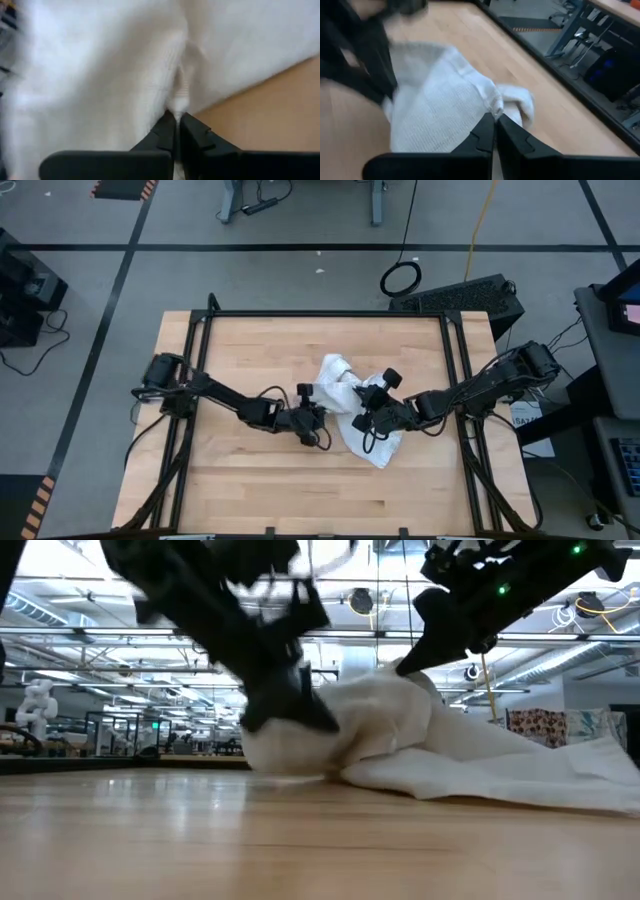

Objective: Roll towel
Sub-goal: Roll the towel

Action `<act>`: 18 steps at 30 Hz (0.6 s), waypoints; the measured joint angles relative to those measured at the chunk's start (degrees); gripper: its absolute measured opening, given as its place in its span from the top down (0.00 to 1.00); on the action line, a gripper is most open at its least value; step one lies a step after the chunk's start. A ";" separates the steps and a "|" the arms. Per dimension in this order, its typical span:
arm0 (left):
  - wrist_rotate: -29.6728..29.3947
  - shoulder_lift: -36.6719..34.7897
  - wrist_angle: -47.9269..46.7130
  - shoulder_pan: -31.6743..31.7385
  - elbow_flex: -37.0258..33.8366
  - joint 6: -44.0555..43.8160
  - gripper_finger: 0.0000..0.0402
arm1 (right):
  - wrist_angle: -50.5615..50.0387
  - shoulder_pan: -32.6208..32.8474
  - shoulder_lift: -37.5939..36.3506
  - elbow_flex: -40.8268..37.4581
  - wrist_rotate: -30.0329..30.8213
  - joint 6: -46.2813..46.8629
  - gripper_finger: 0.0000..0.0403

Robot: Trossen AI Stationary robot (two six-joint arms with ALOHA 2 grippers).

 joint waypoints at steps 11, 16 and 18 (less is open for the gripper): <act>6.16 -17.22 -12.77 -6.33 0.02 5.47 0.98 | -0.24 0.02 2.37 -0.02 1.20 0.02 0.98; 6.82 -17.79 -14.05 -6.31 0.00 4.44 0.98 | 0.58 -0.02 2.37 -0.02 6.08 2.76 0.98; 7.22 -17.37 -14.34 -5.76 0.00 4.21 0.98 | 2.32 -0.03 2.35 -0.02 3.25 0.85 0.98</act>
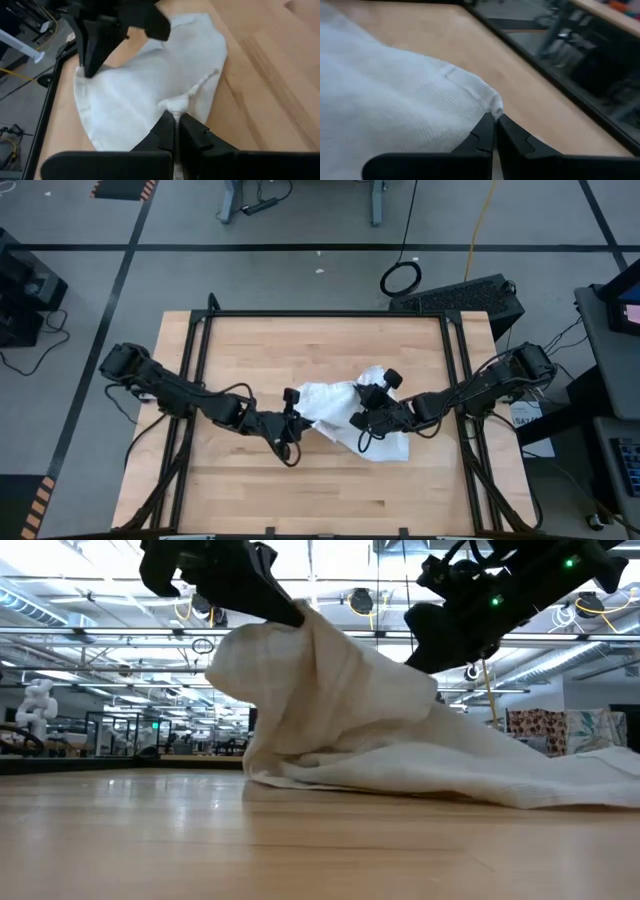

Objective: Roll towel
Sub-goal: Roll the towel

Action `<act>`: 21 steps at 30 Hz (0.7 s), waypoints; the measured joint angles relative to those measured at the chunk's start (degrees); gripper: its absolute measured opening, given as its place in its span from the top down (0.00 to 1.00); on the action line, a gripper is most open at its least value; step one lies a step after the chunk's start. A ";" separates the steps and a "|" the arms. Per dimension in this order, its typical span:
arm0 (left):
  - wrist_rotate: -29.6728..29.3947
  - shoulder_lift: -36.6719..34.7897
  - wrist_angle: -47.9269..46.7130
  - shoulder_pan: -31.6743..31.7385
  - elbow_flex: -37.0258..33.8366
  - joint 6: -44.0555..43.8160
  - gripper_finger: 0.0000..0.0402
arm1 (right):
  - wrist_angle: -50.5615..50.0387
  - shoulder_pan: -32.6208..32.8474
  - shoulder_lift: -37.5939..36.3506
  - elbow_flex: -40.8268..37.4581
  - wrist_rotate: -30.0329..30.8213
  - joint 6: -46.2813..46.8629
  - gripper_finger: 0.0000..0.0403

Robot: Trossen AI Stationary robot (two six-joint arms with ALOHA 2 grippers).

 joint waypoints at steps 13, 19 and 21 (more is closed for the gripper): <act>-2.64 6.63 -10.08 8.09 -0.07 -14.40 0.92 | 0.99 3.04 0.00 0.00 -6.46 -0.80 0.98; -2.96 11.98 -8.24 8.65 -0.11 -15.26 0.78 | 0.06 1.69 -0.02 0.00 -6.26 1.11 0.98; -4.10 12.26 -8.87 7.94 -0.11 -15.23 0.72 | -0.62 1.07 -0.02 0.00 -6.32 2.55 0.98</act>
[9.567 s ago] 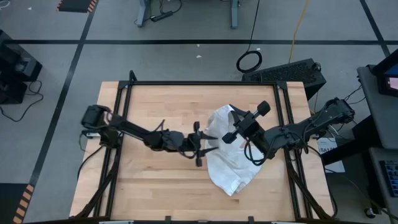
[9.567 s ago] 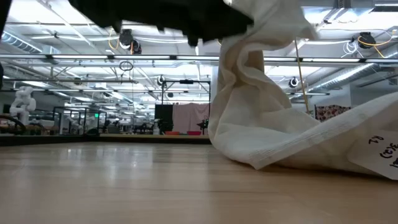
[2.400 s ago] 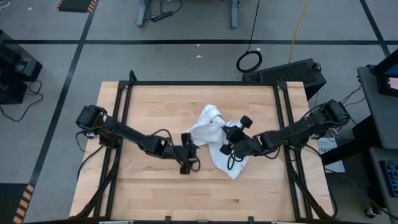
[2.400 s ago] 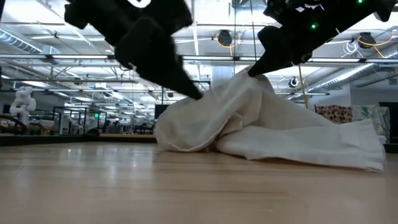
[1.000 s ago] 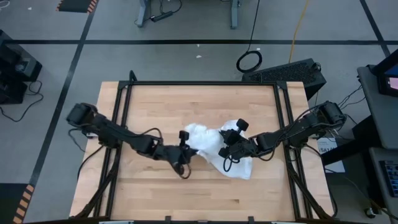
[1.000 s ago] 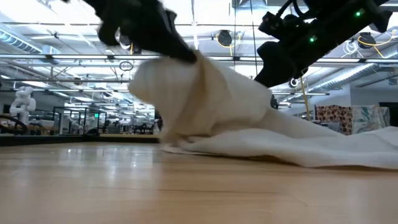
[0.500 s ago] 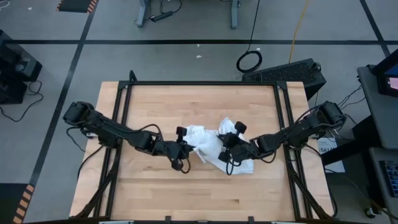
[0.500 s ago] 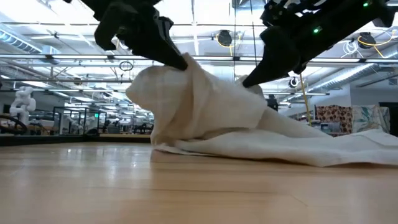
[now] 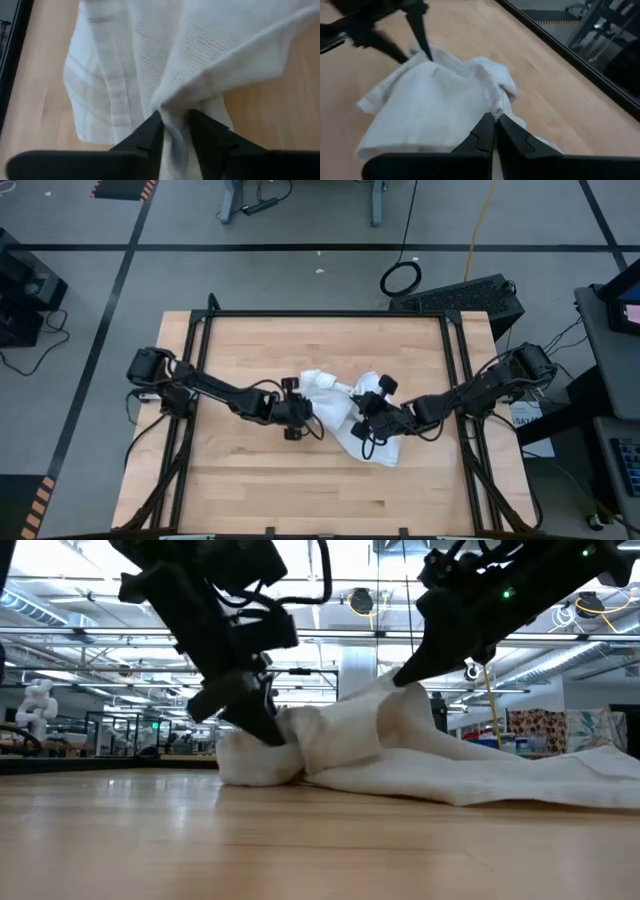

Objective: Roll towel
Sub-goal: Roll the towel

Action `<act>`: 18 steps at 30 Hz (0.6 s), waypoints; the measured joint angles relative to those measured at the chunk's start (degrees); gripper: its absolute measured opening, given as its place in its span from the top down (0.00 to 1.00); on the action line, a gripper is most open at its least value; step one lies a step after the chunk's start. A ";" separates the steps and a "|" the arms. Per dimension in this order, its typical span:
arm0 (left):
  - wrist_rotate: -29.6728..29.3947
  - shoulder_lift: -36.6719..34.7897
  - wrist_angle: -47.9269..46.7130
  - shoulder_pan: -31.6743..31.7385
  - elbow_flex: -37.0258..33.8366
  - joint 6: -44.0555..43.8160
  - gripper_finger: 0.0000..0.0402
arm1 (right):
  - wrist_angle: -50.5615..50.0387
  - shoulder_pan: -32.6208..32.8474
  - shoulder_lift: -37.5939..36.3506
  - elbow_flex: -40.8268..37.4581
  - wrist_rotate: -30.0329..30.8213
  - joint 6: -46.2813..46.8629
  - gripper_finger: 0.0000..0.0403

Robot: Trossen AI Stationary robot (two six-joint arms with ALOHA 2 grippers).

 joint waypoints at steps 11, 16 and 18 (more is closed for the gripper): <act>-10.28 0.41 10.29 -9.95 0.00 6.98 0.54 | -0.87 -0.45 0.00 0.00 -0.05 1.19 0.98; -9.56 2.45 16.23 -12.01 0.08 16.53 0.54 | -0.86 -0.45 0.00 0.00 -0.06 1.77 0.98; -7.87 3.77 15.89 -12.40 -0.04 21.14 0.54 | -0.90 -0.45 0.00 0.00 -0.15 1.92 0.98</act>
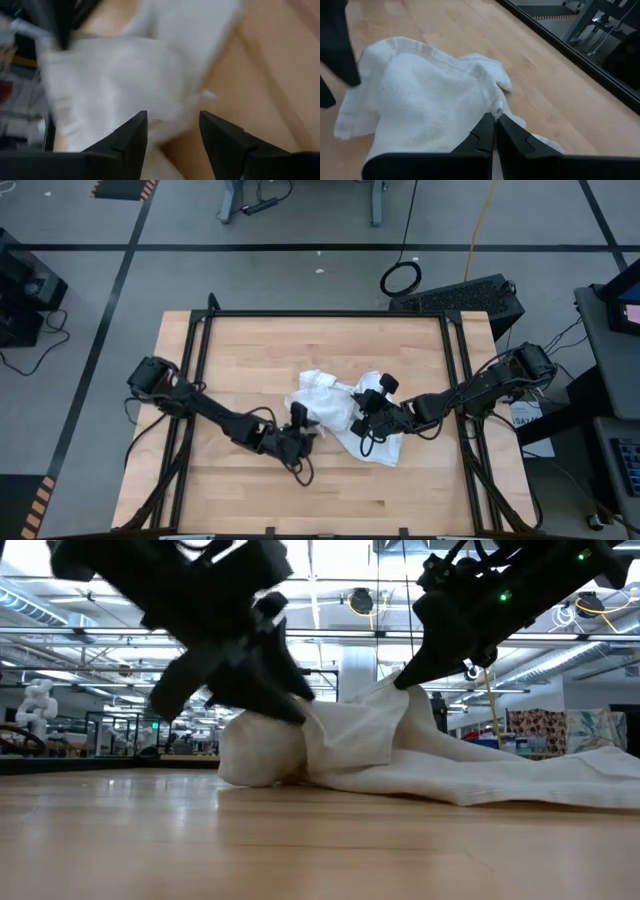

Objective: Roll towel
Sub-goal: Roll the towel

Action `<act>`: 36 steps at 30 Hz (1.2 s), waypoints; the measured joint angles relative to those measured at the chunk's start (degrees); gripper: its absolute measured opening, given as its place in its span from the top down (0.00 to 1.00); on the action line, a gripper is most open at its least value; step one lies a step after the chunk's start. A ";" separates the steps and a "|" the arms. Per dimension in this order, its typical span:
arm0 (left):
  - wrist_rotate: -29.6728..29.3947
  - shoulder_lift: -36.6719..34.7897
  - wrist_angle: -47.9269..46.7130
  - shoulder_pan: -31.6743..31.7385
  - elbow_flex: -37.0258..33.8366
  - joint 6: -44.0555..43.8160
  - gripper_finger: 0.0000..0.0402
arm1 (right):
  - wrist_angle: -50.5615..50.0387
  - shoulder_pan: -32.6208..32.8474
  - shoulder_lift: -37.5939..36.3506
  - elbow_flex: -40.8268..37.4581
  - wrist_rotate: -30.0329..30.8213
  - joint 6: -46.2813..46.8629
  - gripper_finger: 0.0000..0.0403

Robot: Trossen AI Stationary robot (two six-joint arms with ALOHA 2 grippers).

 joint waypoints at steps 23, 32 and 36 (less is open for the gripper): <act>-8.75 9.50 4.73 -0.65 5.16 17.81 0.75 | -0.08 0.15 -0.04 0.00 -0.26 0.20 0.98; -3.20 9.50 -3.02 1.20 6.27 13.78 0.66 | 0.06 0.17 -0.04 0.00 -1.65 0.13 0.98; -1.19 9.52 -0.86 1.26 6.27 13.42 0.86 | 0.39 0.87 -0.04 0.00 -1.52 -1.25 0.98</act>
